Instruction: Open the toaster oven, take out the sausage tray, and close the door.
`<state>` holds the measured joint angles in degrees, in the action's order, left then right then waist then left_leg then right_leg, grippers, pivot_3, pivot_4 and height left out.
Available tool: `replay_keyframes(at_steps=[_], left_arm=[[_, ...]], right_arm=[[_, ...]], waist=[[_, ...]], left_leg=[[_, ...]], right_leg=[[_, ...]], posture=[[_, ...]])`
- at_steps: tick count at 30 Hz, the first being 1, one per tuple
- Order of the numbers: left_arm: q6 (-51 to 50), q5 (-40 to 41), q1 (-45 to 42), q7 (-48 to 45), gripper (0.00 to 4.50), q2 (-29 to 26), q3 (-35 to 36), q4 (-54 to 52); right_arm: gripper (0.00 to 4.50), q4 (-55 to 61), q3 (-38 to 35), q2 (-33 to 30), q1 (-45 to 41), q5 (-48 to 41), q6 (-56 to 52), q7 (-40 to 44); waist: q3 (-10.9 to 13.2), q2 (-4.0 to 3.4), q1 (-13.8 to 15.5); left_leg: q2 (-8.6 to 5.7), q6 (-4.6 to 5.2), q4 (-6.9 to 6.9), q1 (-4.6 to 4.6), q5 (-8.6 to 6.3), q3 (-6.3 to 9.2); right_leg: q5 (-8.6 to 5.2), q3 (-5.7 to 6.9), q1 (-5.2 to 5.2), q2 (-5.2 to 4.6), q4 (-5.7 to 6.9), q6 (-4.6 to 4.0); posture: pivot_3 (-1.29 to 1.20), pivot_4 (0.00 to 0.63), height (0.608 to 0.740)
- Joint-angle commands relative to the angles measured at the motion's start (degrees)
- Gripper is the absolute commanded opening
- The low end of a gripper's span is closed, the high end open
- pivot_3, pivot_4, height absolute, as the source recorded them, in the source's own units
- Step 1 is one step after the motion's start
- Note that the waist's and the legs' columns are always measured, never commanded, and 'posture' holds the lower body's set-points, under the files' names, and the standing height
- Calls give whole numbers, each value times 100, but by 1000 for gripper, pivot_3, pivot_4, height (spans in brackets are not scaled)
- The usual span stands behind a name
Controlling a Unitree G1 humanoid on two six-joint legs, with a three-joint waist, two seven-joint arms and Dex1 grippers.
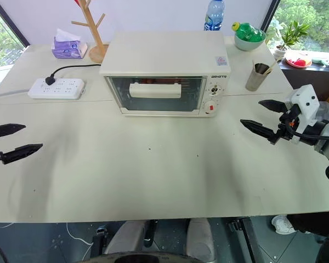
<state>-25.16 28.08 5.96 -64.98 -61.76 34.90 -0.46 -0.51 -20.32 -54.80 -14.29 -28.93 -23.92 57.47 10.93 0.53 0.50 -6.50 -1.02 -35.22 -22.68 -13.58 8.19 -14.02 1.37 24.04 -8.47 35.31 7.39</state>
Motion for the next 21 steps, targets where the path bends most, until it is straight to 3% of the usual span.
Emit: replay_keyframes(at_steps=[1,11,15,21], left_arm=[[94,-15,140,-162,4491,-55,242,-195],[-445,375,-223,63,4491,41,336,-265],[-1167,1072,-645,145,4491,-14,396,-616],[-1712,1718,-1722,268,4491,-54,-217,-1071]], right_arm=[[4500,-5,-55,41,-148,27,122,-52],[4500,14,-61,178,-180,15,58,-190],[4500,480,19,206,-137,-234,-305,-174],[4500,1430,309,449,-558,-1019,-1281,-413]], waist=[[0,0,-3],[-1,1,5],[-1,1,3],[-1,2,-10]], left_leg=[[0,0,0,0,0,-1],[1,-1,-6,5,1,-5],[4,-2,-7,7,1,-5],[30,-4,-17,13,3,-12]], right_leg=[[0,-2,0,0,0,0],[2,-8,-1,3,11,-1],[3,-10,-1,8,14,0],[12,-27,-1,41,20,-12]], posture=[[0,150,736],[0,150,736],[0,150,736],[0,150,736]])
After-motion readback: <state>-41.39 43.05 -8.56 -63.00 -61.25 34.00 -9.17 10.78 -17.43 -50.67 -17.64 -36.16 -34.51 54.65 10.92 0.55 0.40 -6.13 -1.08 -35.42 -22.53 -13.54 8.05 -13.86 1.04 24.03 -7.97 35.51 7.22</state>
